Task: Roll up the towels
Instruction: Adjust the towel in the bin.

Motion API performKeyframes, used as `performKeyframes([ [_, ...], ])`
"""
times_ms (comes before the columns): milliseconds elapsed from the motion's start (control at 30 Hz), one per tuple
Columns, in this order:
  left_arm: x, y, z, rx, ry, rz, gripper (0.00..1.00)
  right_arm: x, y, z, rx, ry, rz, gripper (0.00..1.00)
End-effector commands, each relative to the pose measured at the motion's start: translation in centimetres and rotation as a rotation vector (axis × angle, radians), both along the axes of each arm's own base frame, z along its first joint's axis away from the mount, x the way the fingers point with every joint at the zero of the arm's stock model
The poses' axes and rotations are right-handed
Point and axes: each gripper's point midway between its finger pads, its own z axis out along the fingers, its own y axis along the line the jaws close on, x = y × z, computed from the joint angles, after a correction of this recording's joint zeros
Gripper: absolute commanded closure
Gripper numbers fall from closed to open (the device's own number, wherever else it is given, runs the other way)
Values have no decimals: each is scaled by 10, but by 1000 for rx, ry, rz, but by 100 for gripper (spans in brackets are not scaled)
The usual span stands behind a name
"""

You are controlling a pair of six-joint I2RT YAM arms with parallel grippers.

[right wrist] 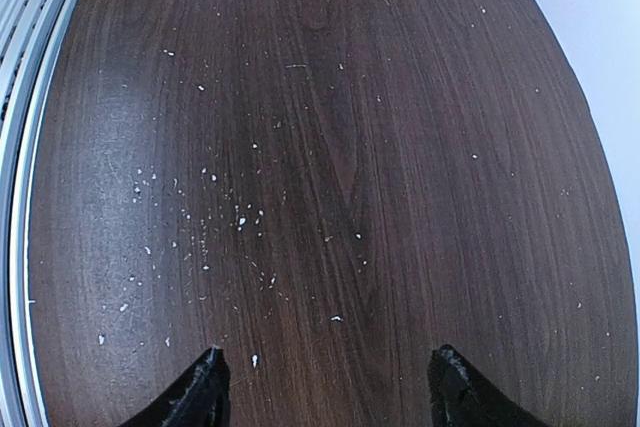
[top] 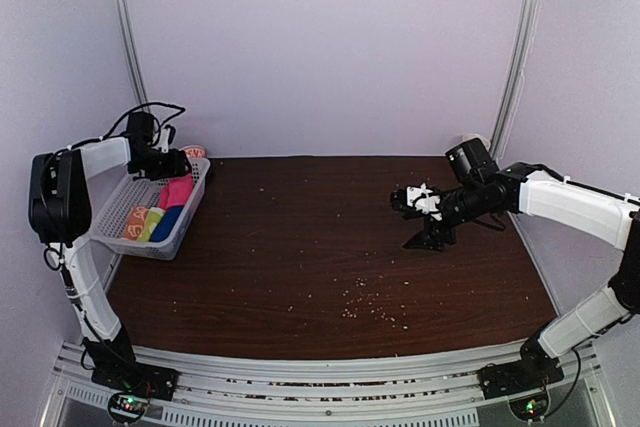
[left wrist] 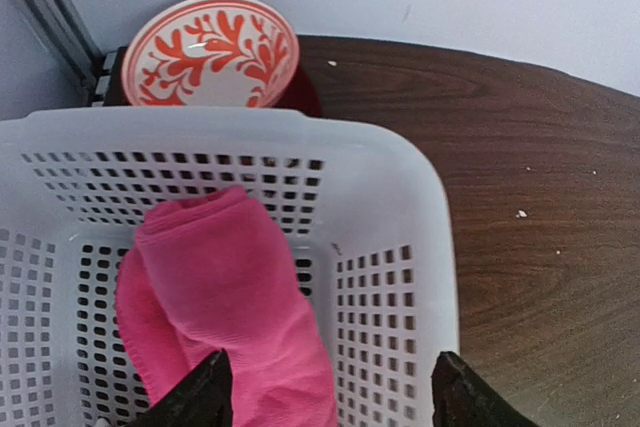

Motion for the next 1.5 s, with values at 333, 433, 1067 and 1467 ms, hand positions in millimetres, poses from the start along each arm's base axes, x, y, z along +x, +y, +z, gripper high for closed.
performKeyframes([
  [333, 4, 12, -29, 289, 73, 145, 39, 1, 1, 3, 2, -2, 6, 32],
  [433, 5, 12, -33, 299, 85, 142, 39, 1, 1, 3, 2, 0, 7, 32],
  [1067, -3, 15, -99, 335, 226, 126, 33, 0, 1, 2, -2, 3, 12, 33],
  [1467, -4, -3, -101, 167, 206, 7, 100, 0, 1, 1, -3, 6, 14, 34],
])
